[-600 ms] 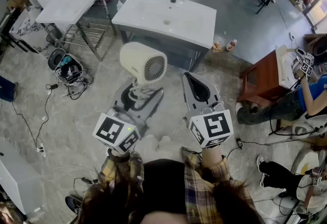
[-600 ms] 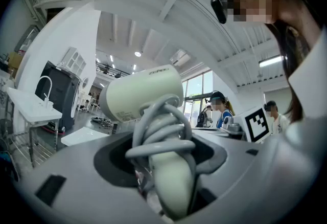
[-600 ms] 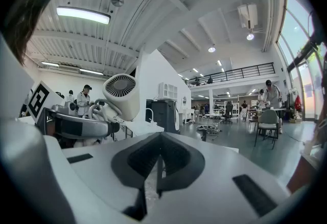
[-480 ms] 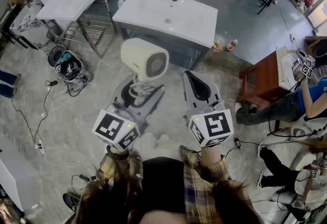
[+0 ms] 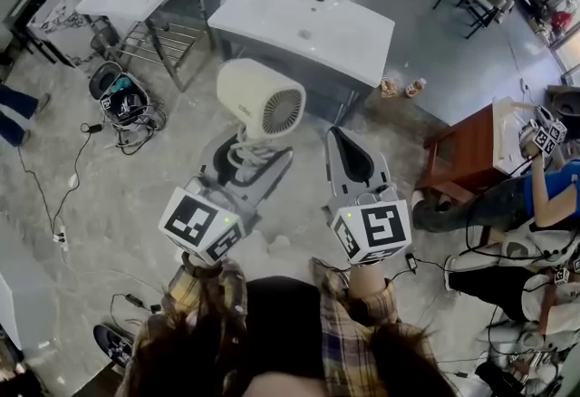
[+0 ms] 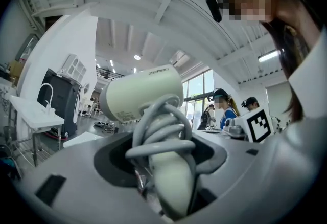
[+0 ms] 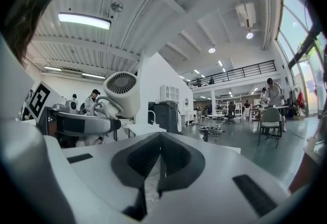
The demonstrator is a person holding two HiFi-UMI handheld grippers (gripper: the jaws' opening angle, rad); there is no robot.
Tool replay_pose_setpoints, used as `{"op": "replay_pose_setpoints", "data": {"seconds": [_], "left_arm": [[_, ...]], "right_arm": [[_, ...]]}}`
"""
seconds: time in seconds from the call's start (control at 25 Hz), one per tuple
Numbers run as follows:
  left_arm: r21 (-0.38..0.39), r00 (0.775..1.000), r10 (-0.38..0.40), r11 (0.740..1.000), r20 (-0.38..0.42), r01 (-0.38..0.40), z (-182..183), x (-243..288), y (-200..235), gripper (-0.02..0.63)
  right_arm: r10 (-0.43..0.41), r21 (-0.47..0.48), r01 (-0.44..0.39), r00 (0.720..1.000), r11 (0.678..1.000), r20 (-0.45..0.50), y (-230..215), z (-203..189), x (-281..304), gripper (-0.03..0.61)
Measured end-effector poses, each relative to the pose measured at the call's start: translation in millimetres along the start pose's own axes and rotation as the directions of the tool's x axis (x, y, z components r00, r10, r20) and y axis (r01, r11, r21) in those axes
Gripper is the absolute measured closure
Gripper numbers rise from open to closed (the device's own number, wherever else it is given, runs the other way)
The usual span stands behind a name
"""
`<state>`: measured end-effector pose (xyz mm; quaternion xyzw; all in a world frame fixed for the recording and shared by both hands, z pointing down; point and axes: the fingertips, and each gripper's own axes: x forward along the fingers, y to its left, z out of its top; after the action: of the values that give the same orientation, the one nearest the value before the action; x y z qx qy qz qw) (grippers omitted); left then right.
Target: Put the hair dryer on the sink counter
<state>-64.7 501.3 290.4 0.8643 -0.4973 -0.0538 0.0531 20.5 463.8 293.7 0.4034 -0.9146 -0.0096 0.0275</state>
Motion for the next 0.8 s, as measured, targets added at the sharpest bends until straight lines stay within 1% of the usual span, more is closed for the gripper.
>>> {"op": "replay_pose_setpoints", "data": {"seconds": [0.12, 0.52, 0.68, 0.8], "left_arm": [[0.007, 1.0, 0.022, 1.0, 0.009, -0.022, 0, -4, -5, 0.336], [-0.011, 0.995, 0.083, 0.997, 0.055, -0.083, -2, -11, -15, 0.336], [-0.008, 0.995, 0.089, 0.996, 0.053, -0.089, -4, -7, -6, 0.336], [-0.007, 0.995, 0.092, 0.996, 0.049, -0.092, -3, 2, 11, 0.336]], "right_arm": [[0.017, 0.002, -0.017, 1.0, 1.0, -0.003, -1, -4, -7, 0.563], [0.064, -0.01, -0.064, 0.997, 0.998, -0.031, -6, -21, -23, 0.563], [0.068, -0.008, -0.068, 0.997, 0.998, -0.031, -9, -24, -14, 0.563], [0.069, 0.0, -0.069, 0.997, 0.998, -0.034, -14, -26, 6, 0.563]]}}
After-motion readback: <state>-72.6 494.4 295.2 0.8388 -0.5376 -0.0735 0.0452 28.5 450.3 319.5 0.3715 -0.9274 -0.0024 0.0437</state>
